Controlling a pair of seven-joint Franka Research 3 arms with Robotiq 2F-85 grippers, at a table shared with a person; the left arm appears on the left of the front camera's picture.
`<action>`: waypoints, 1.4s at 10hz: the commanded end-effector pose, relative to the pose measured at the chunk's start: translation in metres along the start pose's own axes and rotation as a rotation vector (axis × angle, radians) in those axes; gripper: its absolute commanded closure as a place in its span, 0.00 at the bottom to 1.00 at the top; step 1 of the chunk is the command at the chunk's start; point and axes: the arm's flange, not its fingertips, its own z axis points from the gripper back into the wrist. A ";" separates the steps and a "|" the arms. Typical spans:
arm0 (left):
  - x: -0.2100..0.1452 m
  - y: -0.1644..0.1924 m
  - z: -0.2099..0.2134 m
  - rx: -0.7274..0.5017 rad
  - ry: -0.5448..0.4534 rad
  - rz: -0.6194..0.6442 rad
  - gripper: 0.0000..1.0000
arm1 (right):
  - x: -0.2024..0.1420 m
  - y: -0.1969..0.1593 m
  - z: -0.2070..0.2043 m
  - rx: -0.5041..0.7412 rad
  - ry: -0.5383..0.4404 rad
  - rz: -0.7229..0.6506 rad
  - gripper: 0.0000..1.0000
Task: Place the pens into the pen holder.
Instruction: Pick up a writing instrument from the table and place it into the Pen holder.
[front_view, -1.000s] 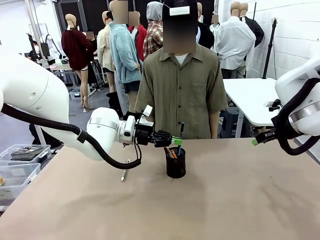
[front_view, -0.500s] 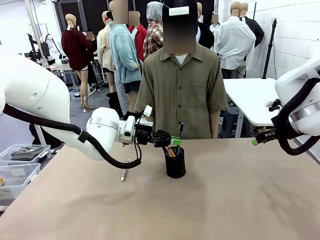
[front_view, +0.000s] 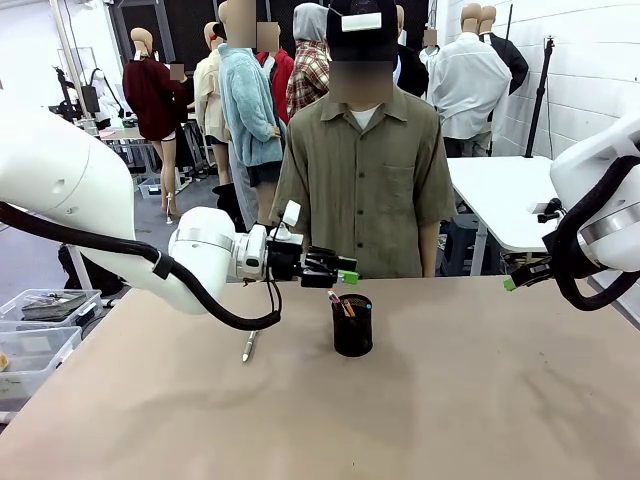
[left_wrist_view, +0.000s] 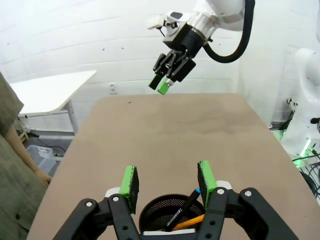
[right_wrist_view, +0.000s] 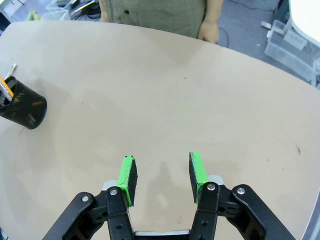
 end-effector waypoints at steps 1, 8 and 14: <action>0.014 -0.014 0.020 0.059 -0.026 -0.035 0.37 | -0.001 -0.001 0.000 0.012 -0.010 0.010 0.45; 0.082 -0.073 0.154 0.404 0.420 0.156 0.37 | -0.001 -0.001 0.000 0.012 -0.010 0.010 0.45; 0.067 -0.067 0.167 0.537 0.749 0.500 0.37 | -0.001 -0.001 0.000 0.012 -0.010 0.010 0.45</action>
